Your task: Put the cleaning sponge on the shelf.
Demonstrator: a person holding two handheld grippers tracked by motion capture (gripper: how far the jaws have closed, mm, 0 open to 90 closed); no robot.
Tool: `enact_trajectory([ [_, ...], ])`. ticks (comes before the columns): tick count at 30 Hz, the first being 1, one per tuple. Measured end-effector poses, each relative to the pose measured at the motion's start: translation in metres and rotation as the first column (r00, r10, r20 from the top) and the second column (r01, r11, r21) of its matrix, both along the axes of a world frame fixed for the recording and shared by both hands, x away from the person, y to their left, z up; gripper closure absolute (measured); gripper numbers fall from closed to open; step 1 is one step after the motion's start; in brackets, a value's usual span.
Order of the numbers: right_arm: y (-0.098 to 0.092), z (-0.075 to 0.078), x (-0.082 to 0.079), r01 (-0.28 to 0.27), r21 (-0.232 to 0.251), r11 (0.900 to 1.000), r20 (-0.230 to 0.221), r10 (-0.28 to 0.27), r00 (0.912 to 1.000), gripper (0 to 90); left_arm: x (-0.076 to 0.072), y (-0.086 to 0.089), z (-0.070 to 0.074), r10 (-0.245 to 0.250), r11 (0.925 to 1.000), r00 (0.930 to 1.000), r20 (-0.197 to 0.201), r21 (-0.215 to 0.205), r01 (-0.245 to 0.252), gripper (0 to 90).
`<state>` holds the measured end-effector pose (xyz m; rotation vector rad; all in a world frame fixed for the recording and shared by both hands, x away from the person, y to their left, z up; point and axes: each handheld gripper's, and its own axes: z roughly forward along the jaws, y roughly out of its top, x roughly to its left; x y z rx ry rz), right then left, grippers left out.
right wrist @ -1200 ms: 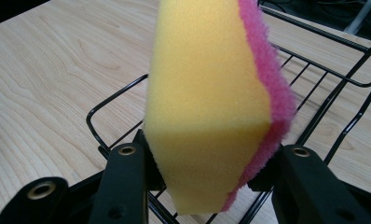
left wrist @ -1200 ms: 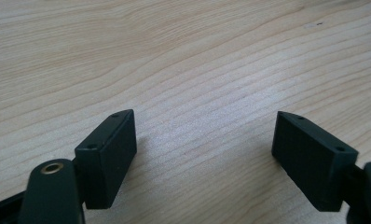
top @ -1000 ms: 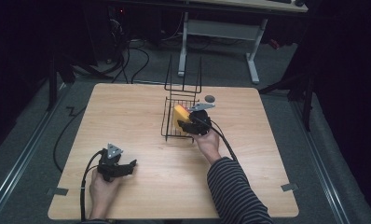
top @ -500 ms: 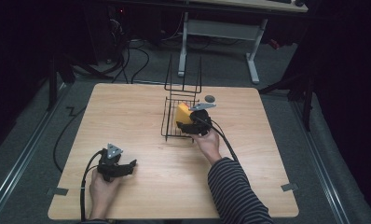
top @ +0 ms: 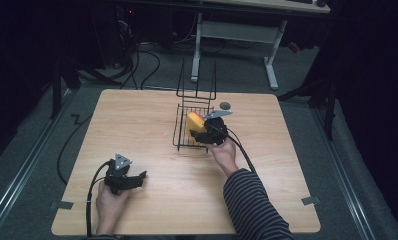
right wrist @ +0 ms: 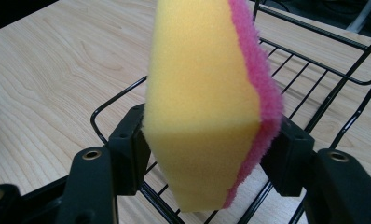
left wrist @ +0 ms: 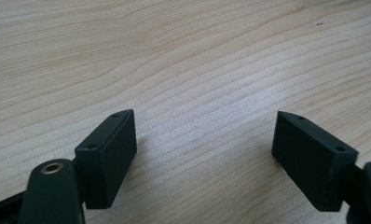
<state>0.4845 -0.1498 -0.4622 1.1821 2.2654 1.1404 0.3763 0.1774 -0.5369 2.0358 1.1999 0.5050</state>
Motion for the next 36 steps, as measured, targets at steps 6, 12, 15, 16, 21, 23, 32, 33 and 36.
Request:
enact_trajectory([
  [6, 0.0, 0.001, -0.001, -0.007, -0.009, 1.0, 0.002, 0.007, 1.0, 40.5, 0.0, 0.0, 0.0, 0.0, 1.0, 1.0, 0.0, 0.0, 0.0, 22.5],
  [12, -0.002, 0.005, -0.004, -0.022, -0.015, 1.0, 0.02, 0.022, 0.9995, 31.0, 0.0, 0.0, 0.0, 0.001, 1.0, 1.0, 0.0, -0.002, -0.001, 22.5],
  [15, -0.004, 0.008, -0.004, -0.022, -0.003, 1.0, 0.013, 0.022, 0.9997, 25.6, 0.0, 0.0, 0.0, 0.0, 1.0, 1.0, 0.0, -0.001, 0.0, 22.5],
  [16, -0.005, 0.008, -0.005, -0.019, 0.006, 1.0, 0.009, 0.018, 0.9998, 24.0, 0.0, 0.0, 0.0, 0.001, 1.0, 1.0, 0.001, -0.002, -0.001, 22.5],
  [21, -0.01, 0.012, -0.007, -0.024, 0.01, 1.0, -0.005, 0.024, 0.9997, 19.2, 0.0, 0.0, 0.0, 0.0, 1.0, 1.0, 0.0, 0.001, 0.0, 22.5],
  [23, -0.012, 0.015, -0.009, -0.031, 0.011, 0.999, 0.003, 0.031, 0.9995, 18.8, 0.0, 0.0, 0.0, 0.0, 1.0, 1.0, 0.0, 0.001, 0.0, 22.5],
  [32, -0.023, 0.026, -0.018, -0.028, 0.037, 0.999, 0.012, 0.028, 0.9996, 19.1, 0.0, 0.0, 0.0, 0.0, 1.0, 1.0, 0.0, 0.003, 0.0, 22.5],
  [33, -0.025, 0.026, -0.019, -0.025, 0.039, 0.999, 0.017, 0.024, 0.9996, 19.4, 0.0, 0.0, 0.0, 0.0, 1.0, 1.0, 0.001, 0.003, 0.0, 22.5],
  [36, -0.032, 0.027, -0.023, -0.016, 0.068, 0.998, 0.014, 0.015, 0.9998, 19.6, 0.0, 0.0, 0.0, 0.0, 1.0, 1.0, 0.001, 0.003, 0.0, 22.5],
])
